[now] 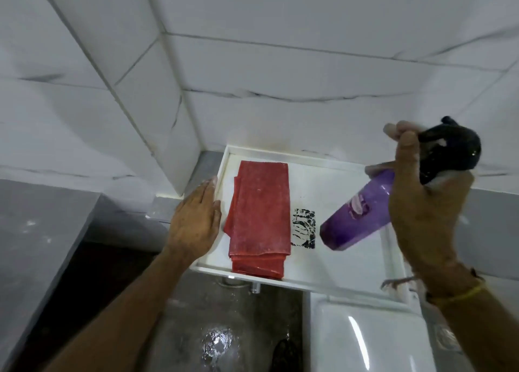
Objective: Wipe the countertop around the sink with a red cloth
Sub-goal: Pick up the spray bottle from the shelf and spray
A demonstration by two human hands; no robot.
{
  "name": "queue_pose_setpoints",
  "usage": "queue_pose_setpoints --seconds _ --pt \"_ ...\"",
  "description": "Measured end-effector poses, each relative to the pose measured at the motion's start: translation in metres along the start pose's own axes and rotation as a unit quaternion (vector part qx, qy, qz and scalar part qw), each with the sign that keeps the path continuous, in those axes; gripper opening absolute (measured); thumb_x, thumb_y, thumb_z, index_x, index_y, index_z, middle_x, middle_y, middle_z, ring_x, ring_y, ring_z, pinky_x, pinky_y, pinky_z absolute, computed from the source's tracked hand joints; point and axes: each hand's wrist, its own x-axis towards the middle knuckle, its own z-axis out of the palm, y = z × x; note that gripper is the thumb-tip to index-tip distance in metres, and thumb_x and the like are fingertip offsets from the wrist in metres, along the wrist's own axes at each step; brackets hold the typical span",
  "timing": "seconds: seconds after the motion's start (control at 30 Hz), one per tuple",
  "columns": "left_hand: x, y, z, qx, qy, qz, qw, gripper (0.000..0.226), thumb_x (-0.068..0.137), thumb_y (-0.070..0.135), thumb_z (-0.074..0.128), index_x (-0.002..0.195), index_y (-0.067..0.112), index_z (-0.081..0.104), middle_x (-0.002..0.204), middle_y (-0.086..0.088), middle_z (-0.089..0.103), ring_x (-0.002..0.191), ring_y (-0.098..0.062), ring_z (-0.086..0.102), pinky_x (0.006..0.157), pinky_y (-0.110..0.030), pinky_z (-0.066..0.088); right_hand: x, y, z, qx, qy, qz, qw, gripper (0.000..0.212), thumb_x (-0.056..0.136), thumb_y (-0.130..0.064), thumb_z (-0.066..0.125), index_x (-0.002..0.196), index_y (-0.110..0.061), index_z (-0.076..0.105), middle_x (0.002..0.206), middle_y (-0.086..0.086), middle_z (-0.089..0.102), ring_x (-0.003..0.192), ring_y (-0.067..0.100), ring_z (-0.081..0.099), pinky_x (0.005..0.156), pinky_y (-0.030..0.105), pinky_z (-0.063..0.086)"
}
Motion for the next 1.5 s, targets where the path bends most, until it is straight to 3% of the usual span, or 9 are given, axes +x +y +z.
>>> queue_pose_setpoints --seconds 0.2,0.6,0.7,0.8,0.9,1.03,1.13,1.23,1.5 --pt "0.000 0.003 -0.001 0.004 -0.003 -0.011 1.000 0.064 0.091 0.044 0.017 0.145 0.012 0.021 0.151 -0.012 0.034 0.138 -0.028 0.032 0.113 -0.040 0.020 0.036 0.059 0.007 -0.023 0.034 -0.029 0.999 0.030 0.093 -0.026 0.056 0.113 -0.004 0.061 0.116 0.011 0.067 0.064 0.019 0.069 0.064 0.047 0.059" --pt "0.001 0.001 0.001 -0.011 -0.004 -0.019 1.000 0.055 0.096 0.037 0.029 0.145 0.012 0.023 0.148 -0.014 0.038 0.135 -0.031 0.036 0.112 -0.047 0.026 0.051 0.083 0.010 -0.049 0.043 -0.037 0.997 0.031 0.092 -0.033 0.055 0.112 -0.010 0.058 0.111 0.002 0.065 0.062 -0.001 0.067 0.063 0.024 0.057" --pt "0.002 0.001 0.001 -0.005 -0.002 -0.021 1.000 0.054 0.096 0.036 0.033 0.144 0.012 0.025 0.147 -0.013 0.040 0.135 -0.031 0.037 0.111 -0.046 0.026 0.044 0.086 0.008 -0.079 0.036 -0.018 0.996 0.041 0.089 -0.039 0.056 0.117 -0.009 0.053 0.104 0.004 0.065 0.078 0.022 0.069 0.078 0.037 0.057" --pt "0.001 0.002 -0.001 0.000 -0.007 -0.020 1.000 0.057 0.094 0.040 0.029 0.144 0.012 0.025 0.148 -0.013 0.038 0.136 -0.031 0.036 0.112 -0.046 0.023 0.028 0.089 0.002 -0.095 0.013 0.015 0.995 0.059 0.081 -0.050 0.058 0.123 -0.009 0.047 0.112 0.003 0.059 0.099 0.018 0.059 0.088 0.025 0.050" --pt "-0.001 0.004 -0.006 0.017 0.015 -0.010 1.000 0.056 0.093 0.038 0.031 0.141 0.009 0.030 0.146 -0.015 0.041 0.135 -0.031 0.037 0.111 -0.044 0.023 -0.004 0.091 -0.005 -0.132 0.025 0.043 0.990 0.082 0.076 -0.052 0.062 0.133 0.000 0.034 0.132 0.020 0.041 0.116 0.025 0.046 0.102 0.042 0.044" --pt "-0.006 0.013 -0.015 0.059 0.052 0.054 0.995 0.044 0.090 0.023 0.049 0.127 0.000 0.047 0.128 -0.023 0.056 0.119 -0.037 0.053 0.102 -0.051 0.040 -0.062 0.082 -0.007 -0.176 0.080 0.049 0.980 0.069 0.083 -0.057 0.050 0.123 -0.002 0.040 0.116 0.020 0.043 0.096 0.023 0.045 0.084 0.055 0.047" --pt "-0.009 0.019 -0.015 0.078 0.044 0.097 0.991 0.047 0.084 0.018 0.060 0.125 -0.002 0.049 0.125 -0.024 0.059 0.115 -0.037 0.056 0.100 -0.049 0.041 -0.077 0.074 0.017 -0.171 -0.059 0.095 0.979 0.035 0.088 -0.041 0.053 0.110 -0.014 0.051 0.108 0.009 0.058 0.082 0.011 0.055 0.068 0.029 0.050" --pt "-0.008 0.022 -0.012 0.064 0.030 0.051 0.996 0.050 0.088 0.021 0.055 0.132 0.000 0.042 0.138 -0.023 0.048 0.128 -0.036 0.044 0.109 -0.045 0.029 -0.066 0.075 0.064 -0.226 -0.246 0.155 0.930 0.049 0.088 -0.042 0.055 0.123 -0.009 0.047 0.123 0.013 0.056 0.105 0.022 0.058 0.087 0.032 0.050" --pt "-0.009 0.023 -0.007 0.071 0.016 0.014 0.997 0.059 0.092 0.036 0.037 0.141 0.005 0.027 0.150 -0.017 0.033 0.139 -0.031 0.029 0.115 -0.041 0.017 -0.016 0.095 0.136 -0.297 -0.276 0.283 0.869 0.055 0.078 -0.038 0.071 0.110 0.005 0.057 0.112 0.021 0.064 0.106 0.036 0.060 0.089 0.039 0.051"
